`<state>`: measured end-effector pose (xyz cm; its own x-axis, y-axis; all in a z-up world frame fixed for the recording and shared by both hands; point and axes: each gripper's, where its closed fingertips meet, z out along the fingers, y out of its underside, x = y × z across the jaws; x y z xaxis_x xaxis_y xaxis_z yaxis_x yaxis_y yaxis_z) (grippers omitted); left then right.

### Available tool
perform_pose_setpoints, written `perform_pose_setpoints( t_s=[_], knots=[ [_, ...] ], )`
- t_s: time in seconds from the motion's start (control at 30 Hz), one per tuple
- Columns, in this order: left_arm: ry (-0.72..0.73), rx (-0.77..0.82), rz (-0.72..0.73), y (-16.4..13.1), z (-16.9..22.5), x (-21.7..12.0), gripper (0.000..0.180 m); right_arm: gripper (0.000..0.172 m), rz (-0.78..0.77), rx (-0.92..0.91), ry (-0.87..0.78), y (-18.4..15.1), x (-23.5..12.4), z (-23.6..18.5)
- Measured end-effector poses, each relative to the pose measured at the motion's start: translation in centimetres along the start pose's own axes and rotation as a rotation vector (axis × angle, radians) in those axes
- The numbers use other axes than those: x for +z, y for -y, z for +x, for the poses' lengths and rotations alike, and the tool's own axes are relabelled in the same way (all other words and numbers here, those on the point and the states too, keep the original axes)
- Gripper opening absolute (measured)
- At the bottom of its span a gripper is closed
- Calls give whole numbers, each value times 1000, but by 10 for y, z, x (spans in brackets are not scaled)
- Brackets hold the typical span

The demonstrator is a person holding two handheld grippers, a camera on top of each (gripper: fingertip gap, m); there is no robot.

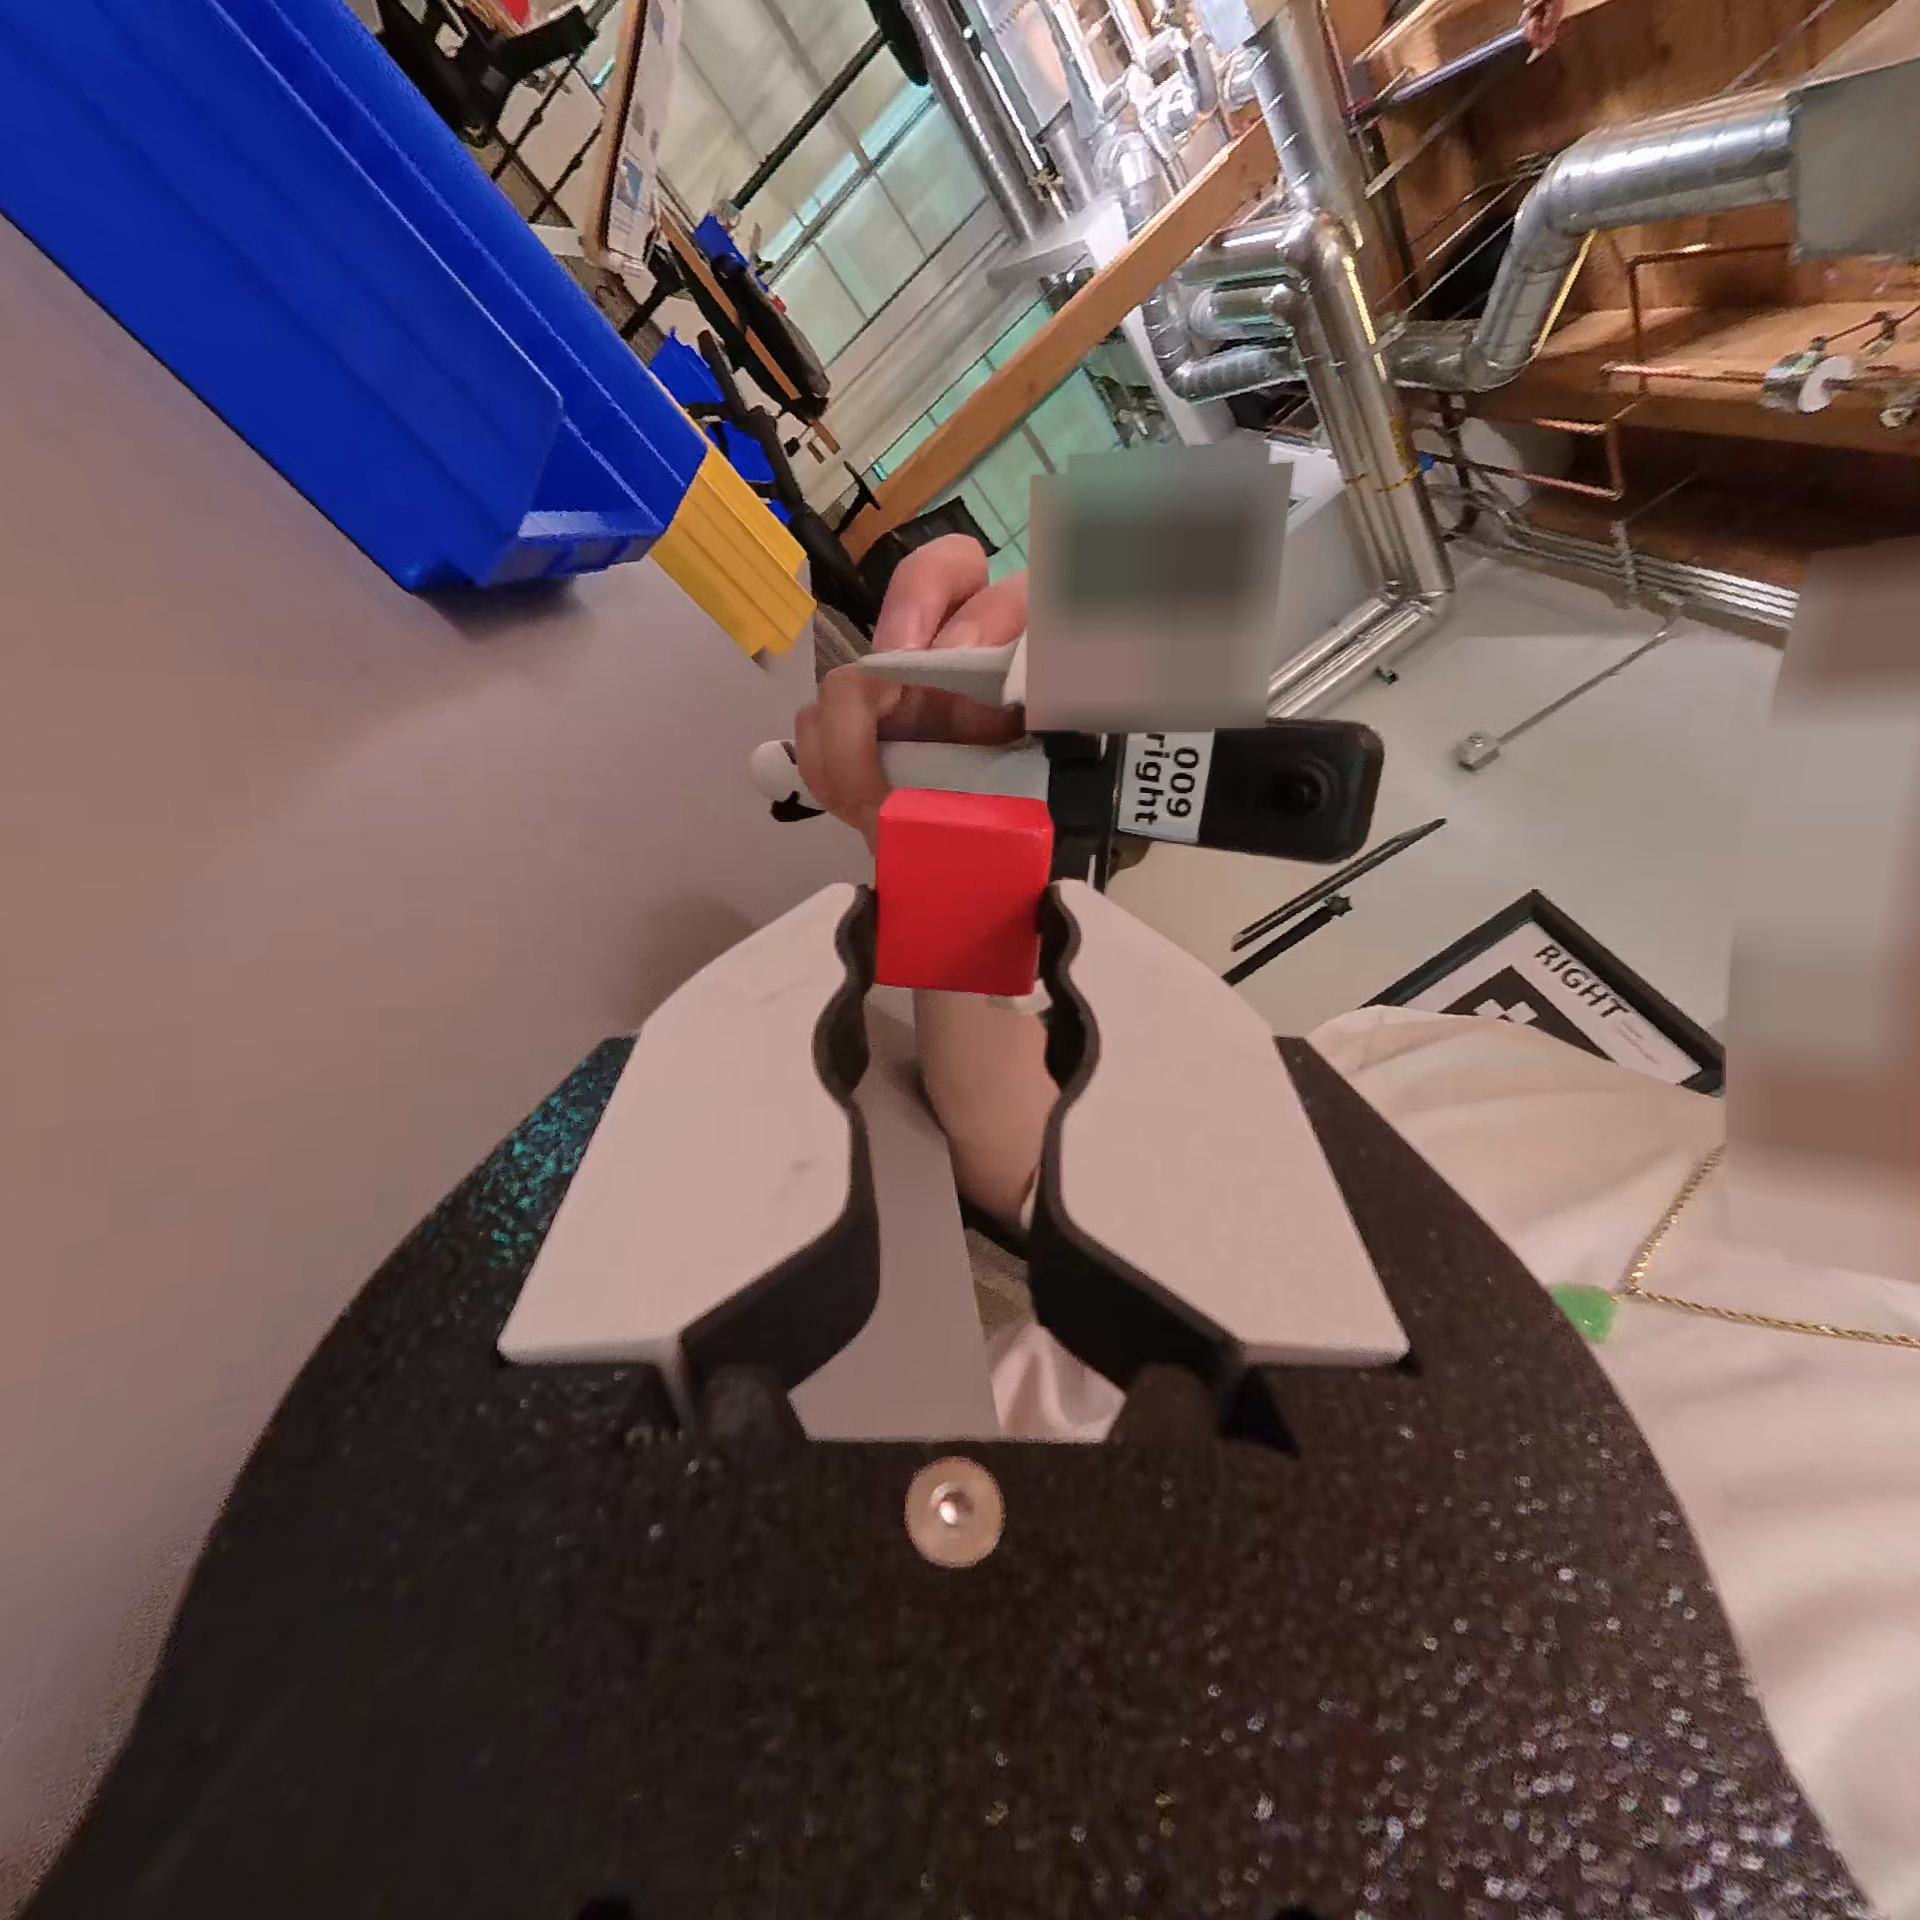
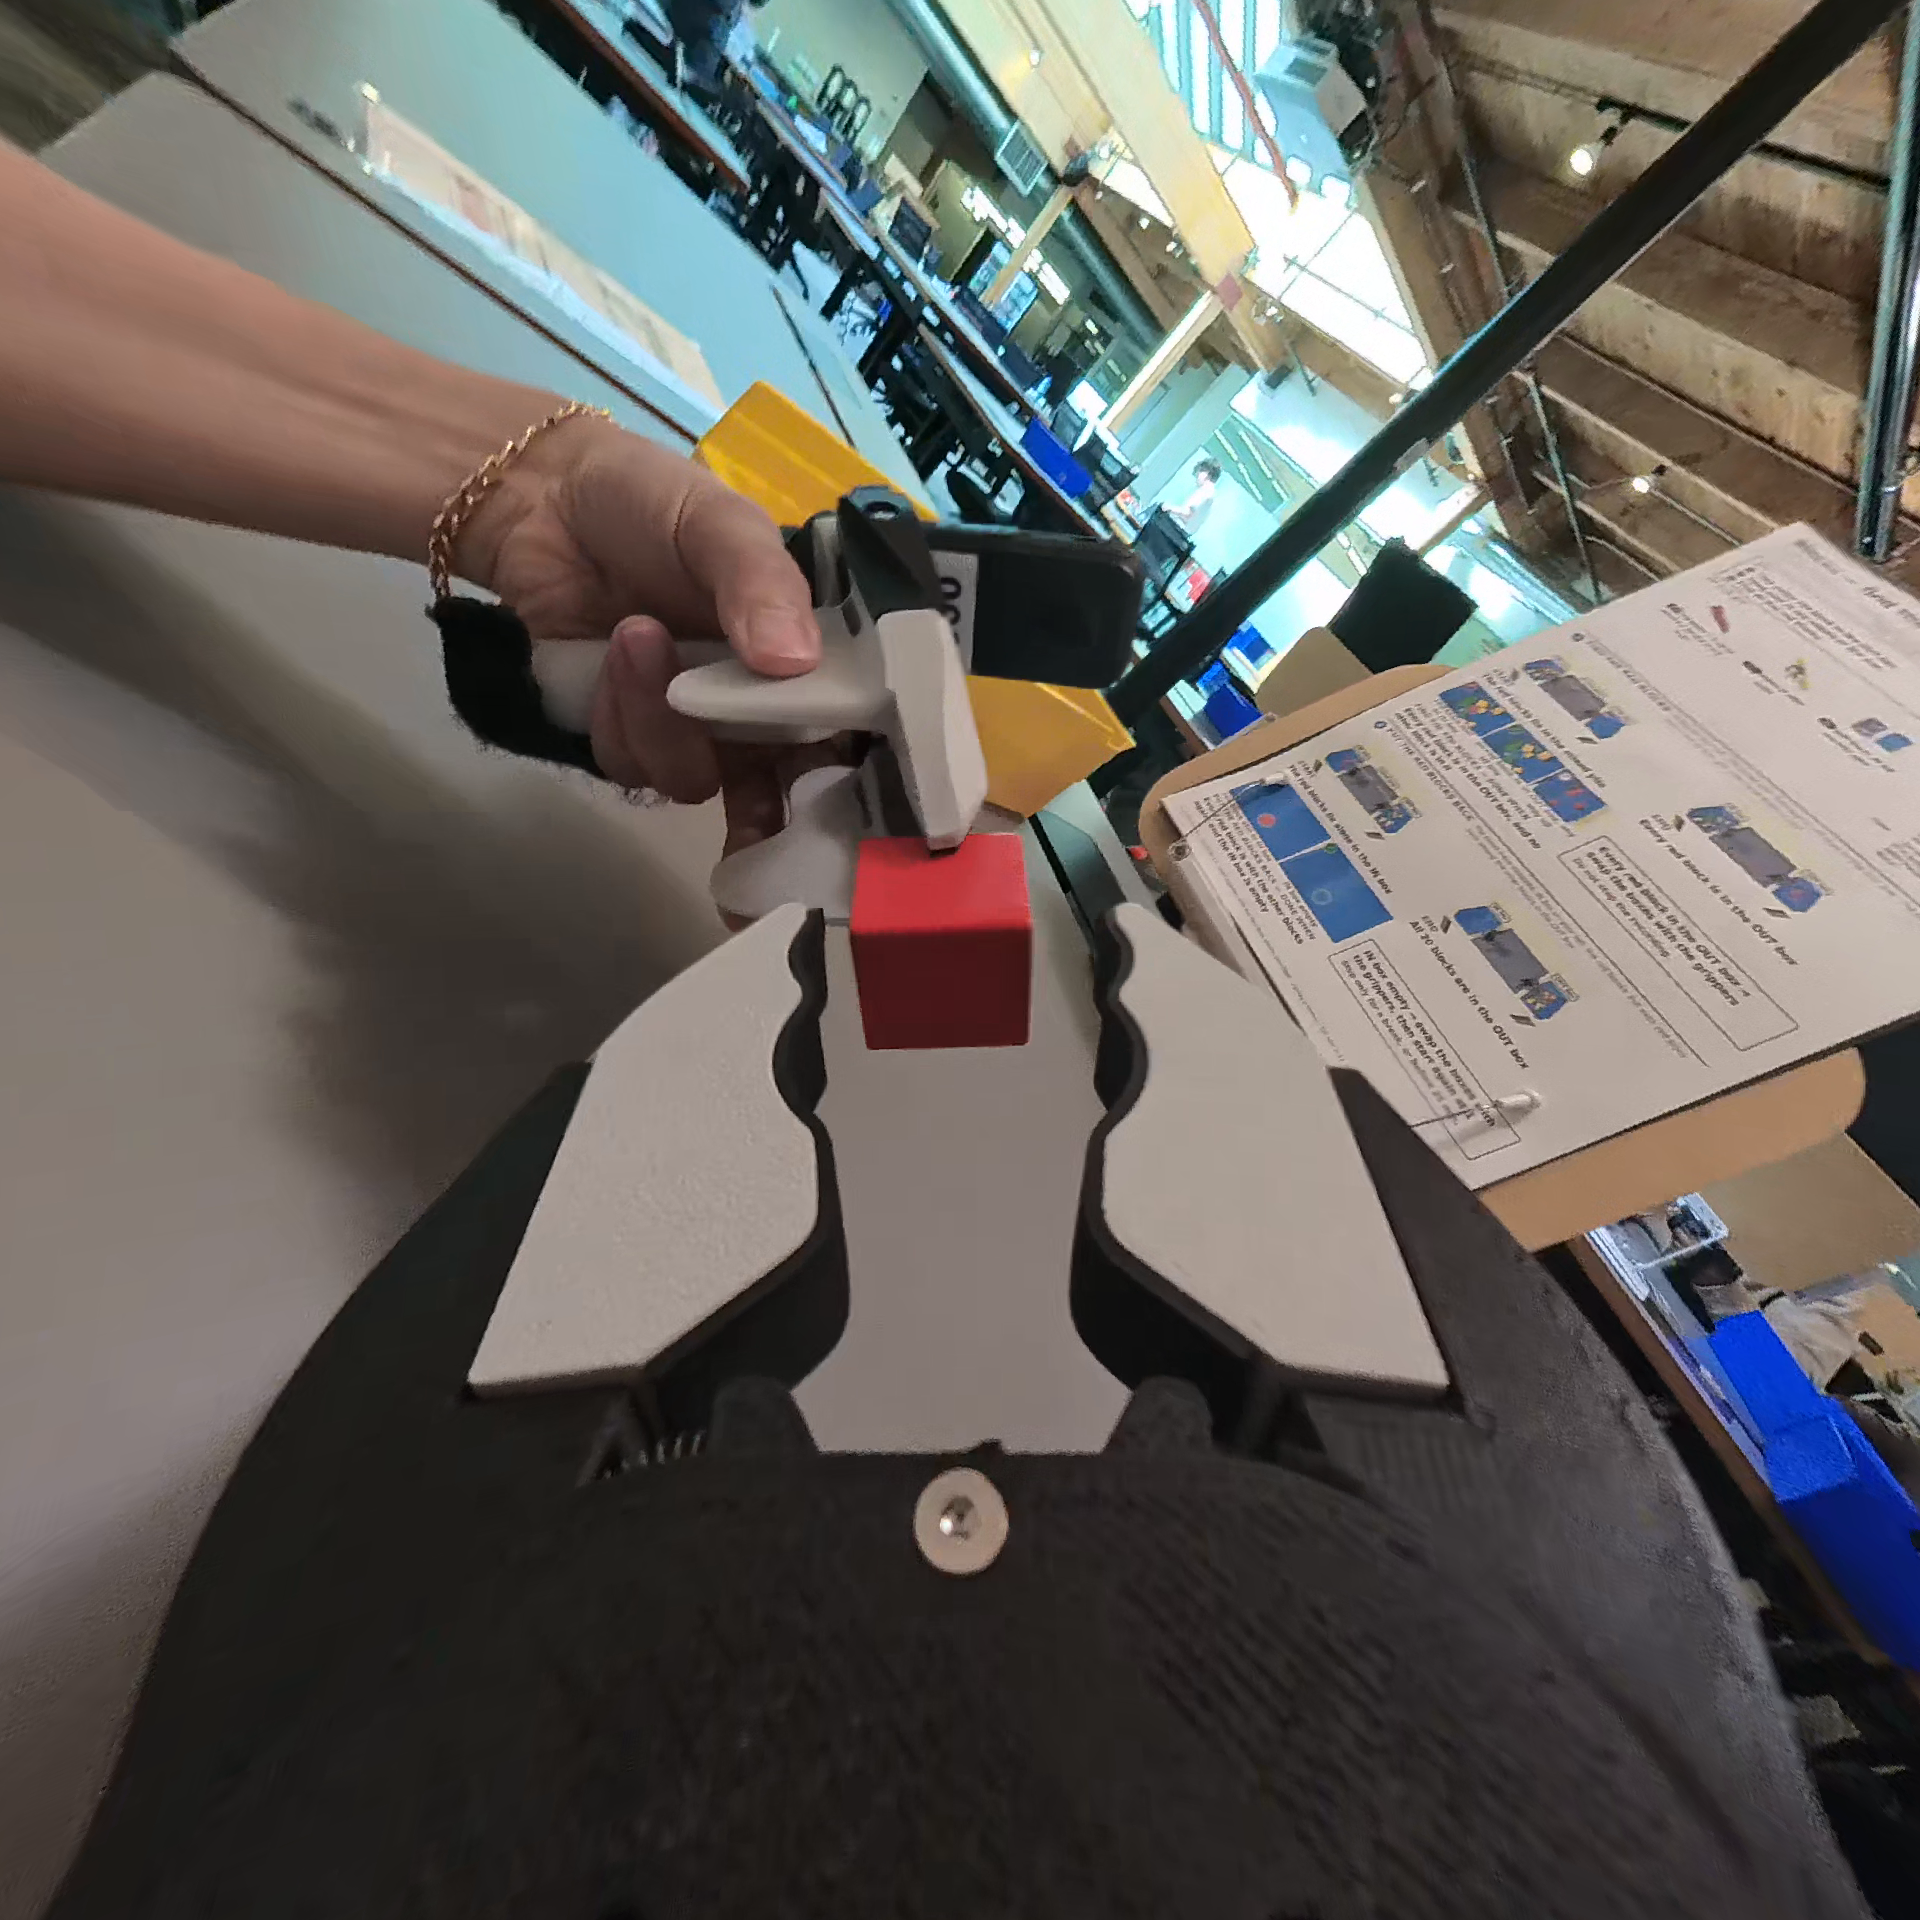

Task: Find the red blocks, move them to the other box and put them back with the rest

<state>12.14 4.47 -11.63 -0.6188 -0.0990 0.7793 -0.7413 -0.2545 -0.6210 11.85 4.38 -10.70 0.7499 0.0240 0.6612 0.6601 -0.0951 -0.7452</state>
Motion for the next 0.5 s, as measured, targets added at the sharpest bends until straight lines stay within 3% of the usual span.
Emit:
perform_pose_setpoints(
  t_s=[0.1, 0.33, 0.43, 0.5],
  knots=[
    [-25, -18, 2, -3, 2, 2, 30, 35, -42, -30, 23, -7, 5, -6],
    [-40, -10, 78, 3, 2, 1, 29, 35, -87, -16, -33, -8, 5, 3],
    [126, 86, 118, 10, -17, -7, 50, 35, -161, 53, -196, -23, -15, 40],
    [290, 213, 122, 14, -33, -15, 59, 35, -252, 128, -367, -41, -49, 77]
  ],
)
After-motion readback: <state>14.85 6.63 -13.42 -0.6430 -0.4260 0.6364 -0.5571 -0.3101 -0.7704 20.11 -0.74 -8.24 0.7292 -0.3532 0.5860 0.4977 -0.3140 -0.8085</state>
